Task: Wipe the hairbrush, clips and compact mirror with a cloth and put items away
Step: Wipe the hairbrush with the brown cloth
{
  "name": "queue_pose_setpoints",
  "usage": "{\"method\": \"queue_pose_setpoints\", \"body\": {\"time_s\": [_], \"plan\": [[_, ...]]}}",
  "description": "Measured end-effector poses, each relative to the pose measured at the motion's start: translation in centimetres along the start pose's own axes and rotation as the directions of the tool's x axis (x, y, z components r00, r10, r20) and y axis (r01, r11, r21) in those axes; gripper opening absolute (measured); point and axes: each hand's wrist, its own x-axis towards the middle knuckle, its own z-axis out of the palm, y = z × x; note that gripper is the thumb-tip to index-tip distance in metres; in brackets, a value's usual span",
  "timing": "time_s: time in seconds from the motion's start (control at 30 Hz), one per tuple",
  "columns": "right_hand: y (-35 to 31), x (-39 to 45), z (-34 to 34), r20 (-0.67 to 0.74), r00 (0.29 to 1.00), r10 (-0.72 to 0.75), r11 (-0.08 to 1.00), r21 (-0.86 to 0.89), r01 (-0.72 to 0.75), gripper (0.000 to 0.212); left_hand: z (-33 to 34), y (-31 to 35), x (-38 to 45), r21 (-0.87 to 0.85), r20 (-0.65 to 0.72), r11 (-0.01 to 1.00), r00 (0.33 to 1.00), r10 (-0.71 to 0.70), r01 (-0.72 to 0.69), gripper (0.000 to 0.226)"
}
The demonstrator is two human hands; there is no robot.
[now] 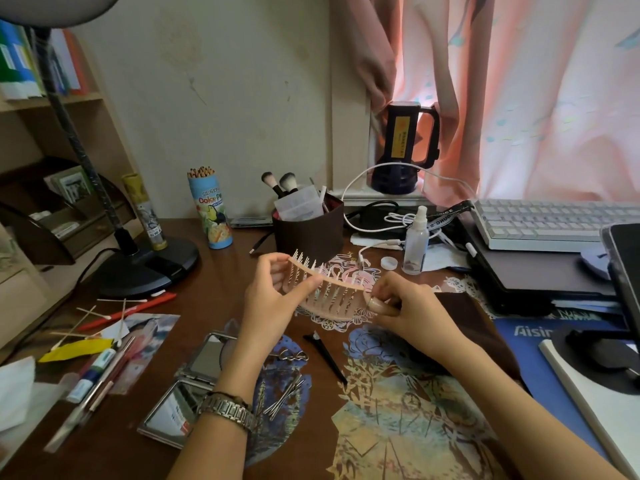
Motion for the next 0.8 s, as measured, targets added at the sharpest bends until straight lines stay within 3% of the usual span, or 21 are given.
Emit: {"method": "queue_pose_setpoints", "body": {"time_s": [0.17, 0.33, 0.5, 0.8], "plan": [[0.0, 0.0, -0.2, -0.054, 0.996, -0.066, 0.998, 0.002, 0.066, 0.023, -0.2, 0.2, 0.0, 0.045, -0.021, 0.999, 0.999, 0.025, -0.024, 0.053], [-0.1, 0.0, -0.6, -0.007, 1.0, -0.024, 1.0, 0.011, 0.024, 0.02, -1.2, 0.2, 0.3, 0.146, 0.111, 0.989, 0.994, 0.022, -0.038, 0.073], [-0.3, -0.1, -0.8, 0.028, 0.999, -0.047, 0.996, -0.076, 0.049, 0.025, -1.6, -0.1, 0.5, 0.147, 0.168, 0.989, 0.984, -0.058, 0.033, 0.081], [0.5, -0.1, -0.3, 0.076, 0.996, -0.039, 0.986, -0.157, 0.051, 0.019, -0.9, -0.8, 0.5, 0.109, 0.209, 0.982, 0.963, -0.173, 0.153, 0.075]]}}
